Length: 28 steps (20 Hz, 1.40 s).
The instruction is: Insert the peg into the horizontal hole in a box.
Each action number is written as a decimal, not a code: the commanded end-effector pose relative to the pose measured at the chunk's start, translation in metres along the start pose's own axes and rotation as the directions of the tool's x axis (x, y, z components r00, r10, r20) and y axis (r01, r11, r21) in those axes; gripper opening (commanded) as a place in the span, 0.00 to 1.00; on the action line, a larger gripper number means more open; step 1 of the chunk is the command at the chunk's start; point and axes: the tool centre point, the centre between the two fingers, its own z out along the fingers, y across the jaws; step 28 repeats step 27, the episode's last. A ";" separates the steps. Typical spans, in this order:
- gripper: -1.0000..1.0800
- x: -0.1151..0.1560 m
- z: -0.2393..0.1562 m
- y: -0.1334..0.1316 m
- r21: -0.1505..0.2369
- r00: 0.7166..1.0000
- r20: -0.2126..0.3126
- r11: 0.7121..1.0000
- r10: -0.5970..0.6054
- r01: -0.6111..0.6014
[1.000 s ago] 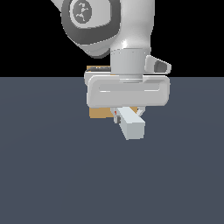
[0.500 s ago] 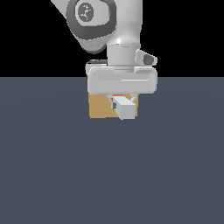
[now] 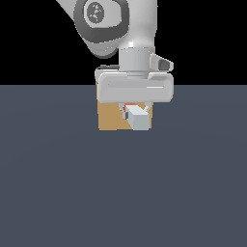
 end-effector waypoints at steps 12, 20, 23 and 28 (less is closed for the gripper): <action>0.00 0.041 -0.001 -0.001 -0.001 1.000 0.000 1.000 0.000 0.000; 0.00 0.109 -0.002 -0.001 -0.004 1.000 0.000 1.000 0.000 0.000; 0.00 0.122 -0.002 0.000 -0.004 1.000 0.000 1.000 0.000 0.000; 0.00 0.129 -0.002 0.000 -0.005 1.000 0.000 1.000 0.000 0.000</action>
